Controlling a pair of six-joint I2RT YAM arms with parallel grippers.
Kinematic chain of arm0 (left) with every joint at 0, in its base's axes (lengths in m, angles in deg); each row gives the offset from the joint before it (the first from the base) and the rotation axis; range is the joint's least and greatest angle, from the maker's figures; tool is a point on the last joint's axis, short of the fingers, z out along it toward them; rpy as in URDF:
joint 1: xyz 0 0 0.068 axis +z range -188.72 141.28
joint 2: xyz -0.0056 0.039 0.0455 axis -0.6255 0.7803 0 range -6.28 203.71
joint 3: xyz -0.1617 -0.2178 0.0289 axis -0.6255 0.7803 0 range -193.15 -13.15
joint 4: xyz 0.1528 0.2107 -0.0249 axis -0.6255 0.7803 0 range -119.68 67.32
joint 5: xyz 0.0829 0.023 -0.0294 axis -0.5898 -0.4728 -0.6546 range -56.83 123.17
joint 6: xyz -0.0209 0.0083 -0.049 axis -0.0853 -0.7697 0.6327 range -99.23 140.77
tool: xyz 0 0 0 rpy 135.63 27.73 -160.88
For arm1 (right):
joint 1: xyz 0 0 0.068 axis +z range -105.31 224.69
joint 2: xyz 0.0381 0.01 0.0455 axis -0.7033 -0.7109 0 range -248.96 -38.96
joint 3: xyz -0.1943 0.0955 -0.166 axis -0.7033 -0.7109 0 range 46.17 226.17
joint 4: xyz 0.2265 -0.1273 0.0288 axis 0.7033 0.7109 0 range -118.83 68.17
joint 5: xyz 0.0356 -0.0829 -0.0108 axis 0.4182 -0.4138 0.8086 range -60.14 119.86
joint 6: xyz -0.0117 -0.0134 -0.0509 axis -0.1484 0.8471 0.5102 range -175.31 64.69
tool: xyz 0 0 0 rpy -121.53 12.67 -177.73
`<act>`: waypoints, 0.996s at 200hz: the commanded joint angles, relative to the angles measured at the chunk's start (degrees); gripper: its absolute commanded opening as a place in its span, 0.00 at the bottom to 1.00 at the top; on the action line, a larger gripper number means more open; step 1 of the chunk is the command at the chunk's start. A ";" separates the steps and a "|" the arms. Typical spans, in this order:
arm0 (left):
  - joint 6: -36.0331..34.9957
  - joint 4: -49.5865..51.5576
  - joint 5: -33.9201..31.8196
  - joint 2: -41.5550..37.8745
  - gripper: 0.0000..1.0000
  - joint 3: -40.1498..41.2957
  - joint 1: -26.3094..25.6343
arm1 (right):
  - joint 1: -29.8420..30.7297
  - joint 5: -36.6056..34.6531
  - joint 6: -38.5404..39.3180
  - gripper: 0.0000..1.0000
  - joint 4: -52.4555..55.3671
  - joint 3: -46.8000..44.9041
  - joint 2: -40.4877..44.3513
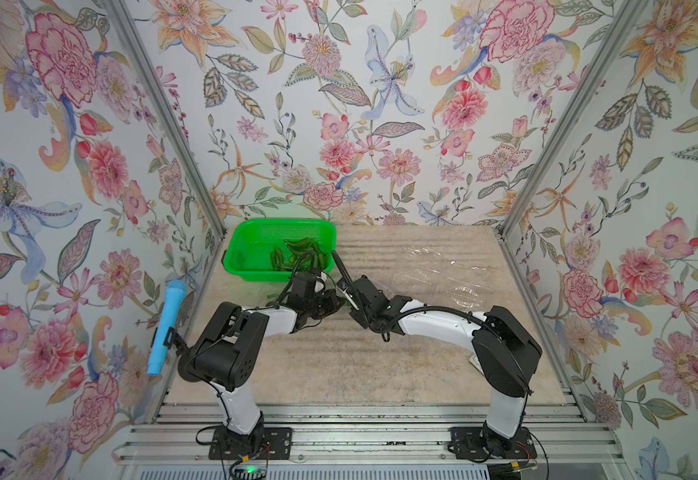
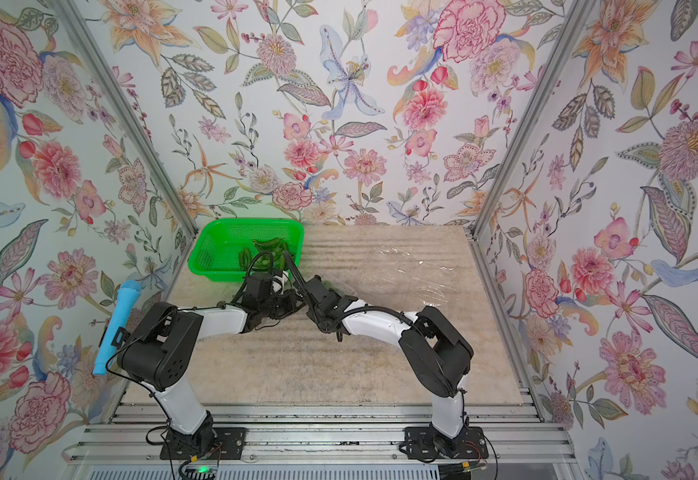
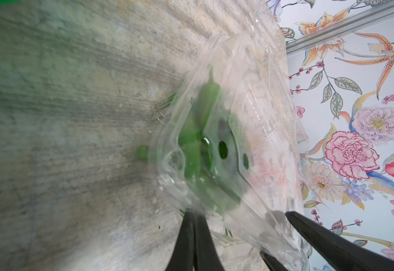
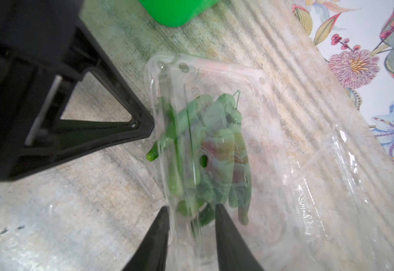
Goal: Take small green peppers out of containers
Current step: Open the packing box at the center of the board.
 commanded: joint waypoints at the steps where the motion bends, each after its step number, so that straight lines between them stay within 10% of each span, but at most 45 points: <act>1: -0.54 1.54 0.29 0.16 0.00 0.82 -0.32 | -1.13 -0.20 -1.13 0.36 1.89 2.71 -0.86; 96: -0.74 1.74 0.49 0.20 0.00 0.66 -0.26 | -2.45 -0.48 -2.81 0.35 3.08 4.02 -5.12; 162: -1.58 2.81 0.32 0.08 0.00 1.34 -0.19 | -2.44 -7.83 -3.42 0.01 1.96 6.48 -7.34; 199: -2.88 4.40 -0.51 0.15 0.00 1.53 0.16 | -3.45 -8.50 -5.74 0.00 0.89 7.17 -7.77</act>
